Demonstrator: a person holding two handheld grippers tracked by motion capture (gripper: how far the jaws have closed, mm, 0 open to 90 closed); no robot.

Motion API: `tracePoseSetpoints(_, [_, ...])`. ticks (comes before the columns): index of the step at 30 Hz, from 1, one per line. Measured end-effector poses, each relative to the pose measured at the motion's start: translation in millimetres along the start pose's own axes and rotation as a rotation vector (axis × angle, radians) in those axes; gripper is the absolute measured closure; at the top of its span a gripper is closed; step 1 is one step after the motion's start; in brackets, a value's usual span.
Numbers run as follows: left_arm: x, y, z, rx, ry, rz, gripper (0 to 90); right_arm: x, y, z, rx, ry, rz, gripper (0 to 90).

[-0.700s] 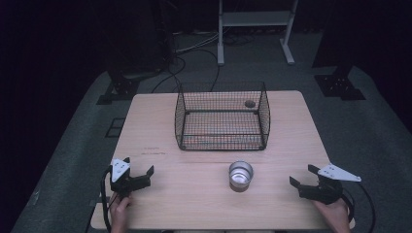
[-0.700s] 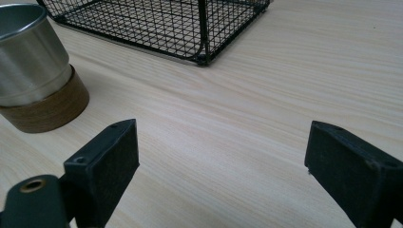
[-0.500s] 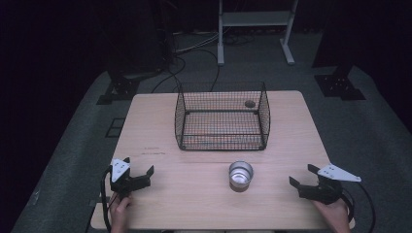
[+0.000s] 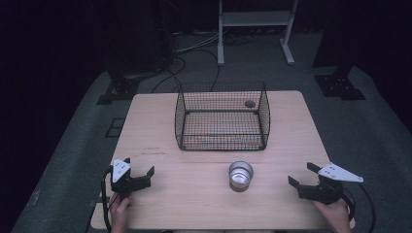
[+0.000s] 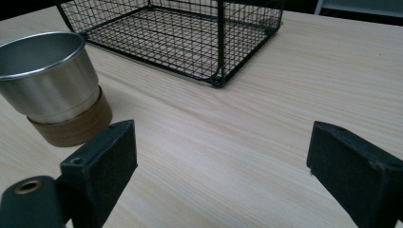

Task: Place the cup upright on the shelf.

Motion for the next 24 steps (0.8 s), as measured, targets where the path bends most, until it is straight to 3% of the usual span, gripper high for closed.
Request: tracePoseSetpoints(24, [-0.4, -0.3, 0.2, -0.001, 0.003, -0.001, 0.0, -26.5, -7.9, -8.4, -0.019, 0.055, -0.059, 4.6])
Point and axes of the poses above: each handheld gripper's, and its own axes: y roughly backward along the jaws, z roughly out of its underside, x roughly to its right, the point moved 8 cm from there along -y, roughly forward along the jaws, and after that the axes turned 3 degrees about -x, right-handed, at the moved point
